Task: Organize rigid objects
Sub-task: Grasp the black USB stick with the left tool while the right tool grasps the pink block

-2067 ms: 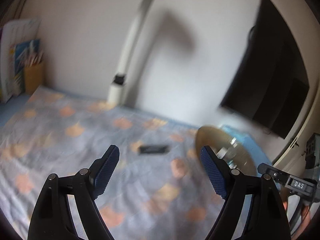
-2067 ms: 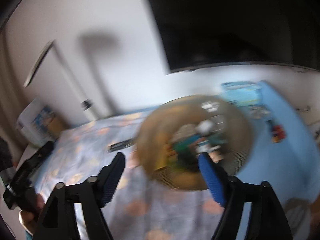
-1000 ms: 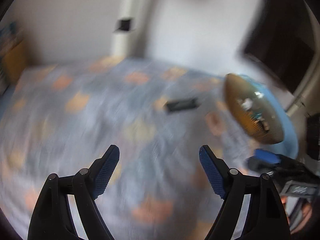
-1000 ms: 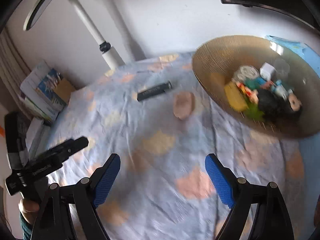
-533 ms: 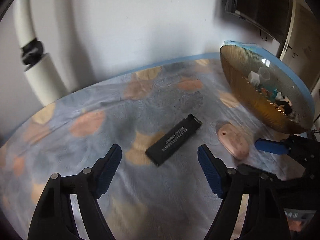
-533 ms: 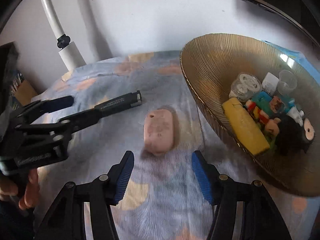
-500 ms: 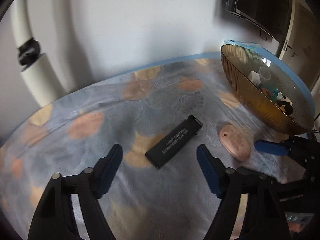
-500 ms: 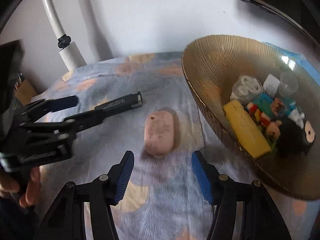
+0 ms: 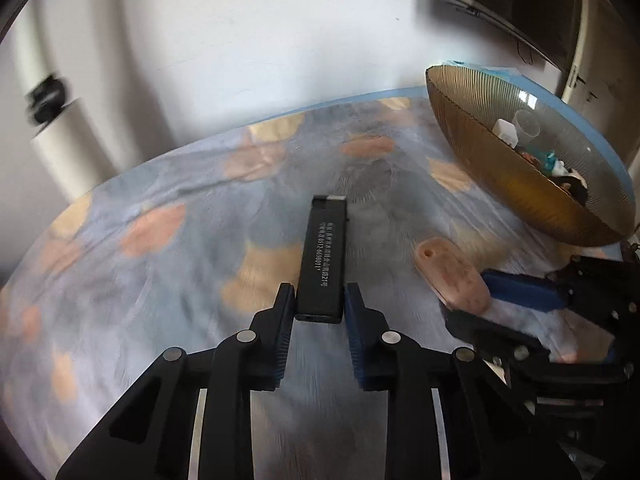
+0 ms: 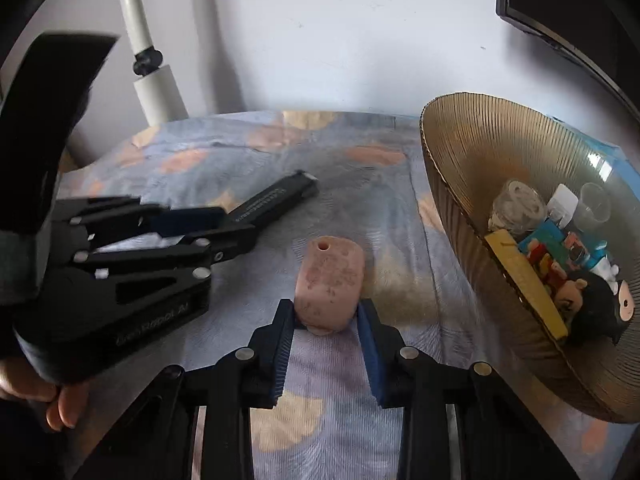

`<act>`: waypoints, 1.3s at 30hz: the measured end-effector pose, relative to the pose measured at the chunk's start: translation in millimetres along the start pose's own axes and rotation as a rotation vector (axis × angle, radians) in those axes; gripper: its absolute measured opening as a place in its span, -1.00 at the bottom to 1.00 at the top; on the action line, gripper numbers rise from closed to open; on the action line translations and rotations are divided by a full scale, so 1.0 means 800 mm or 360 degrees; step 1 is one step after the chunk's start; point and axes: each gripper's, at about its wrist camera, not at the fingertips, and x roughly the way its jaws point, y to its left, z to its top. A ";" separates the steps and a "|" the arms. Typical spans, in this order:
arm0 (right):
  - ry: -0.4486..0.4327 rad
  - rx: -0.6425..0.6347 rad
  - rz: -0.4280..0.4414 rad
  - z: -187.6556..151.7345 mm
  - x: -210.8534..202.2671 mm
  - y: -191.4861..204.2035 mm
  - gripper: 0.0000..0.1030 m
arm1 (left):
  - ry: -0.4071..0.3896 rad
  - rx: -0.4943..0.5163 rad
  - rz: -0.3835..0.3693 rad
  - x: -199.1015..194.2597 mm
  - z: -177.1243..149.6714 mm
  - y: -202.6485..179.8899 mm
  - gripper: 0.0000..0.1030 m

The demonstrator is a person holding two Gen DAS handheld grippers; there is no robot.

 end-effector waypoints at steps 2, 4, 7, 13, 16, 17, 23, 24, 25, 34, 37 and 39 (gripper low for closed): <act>-0.0002 -0.0010 0.0061 -0.004 -0.007 0.000 -0.39 | -0.0010 -0.0070 0.0012 -0.024 -0.019 0.001 -0.58; 0.0003 -0.0013 0.0203 -0.016 -0.023 0.000 -0.39 | -0.0021 -0.0108 0.0032 -0.047 -0.037 -0.003 -0.58; 0.0013 -0.0069 0.0397 -0.040 -0.050 0.005 -0.39 | -0.0055 -0.0190 0.0074 -0.087 -0.072 -0.014 -0.58; 0.0012 -0.0351 0.0475 -0.101 -0.104 0.028 -0.39 | -0.0105 -0.0472 0.0129 -0.139 -0.143 -0.025 -0.58; 0.0053 -0.0409 0.0473 -0.123 -0.112 0.031 -0.39 | -0.0045 -0.0613 0.0103 -0.140 -0.173 -0.035 -0.58; 0.0073 -0.0426 0.0467 -0.130 -0.115 0.028 -0.39 | -0.0029 -0.0655 0.0073 -0.141 -0.184 -0.038 -0.58; 0.0136 -0.0321 0.0446 -0.147 -0.125 -0.011 -0.39 | -0.0092 -0.0828 -0.0174 -0.156 -0.217 -0.047 -0.52; 0.0156 -0.0294 0.0453 -0.146 -0.123 -0.016 -0.39 | -0.0108 -0.0851 -0.0172 -0.159 -0.218 -0.047 -0.45; 0.0175 -0.0266 0.0456 -0.146 -0.121 -0.021 -0.37 | -0.0129 -0.0869 -0.0161 -0.163 -0.217 -0.045 -0.29; 0.0174 -0.0214 0.0446 -0.146 -0.120 -0.017 0.16 | -0.0097 -0.0842 -0.0083 -0.148 -0.203 -0.051 -0.20; 0.0161 -0.0258 0.0367 -0.144 -0.117 -0.007 0.16 | -0.0080 -0.0754 0.0001 -0.138 -0.195 -0.064 -0.20; 0.0146 -0.0302 0.0299 -0.145 -0.115 0.000 0.12 | -0.0064 -0.0716 0.0041 -0.134 -0.189 -0.068 -0.20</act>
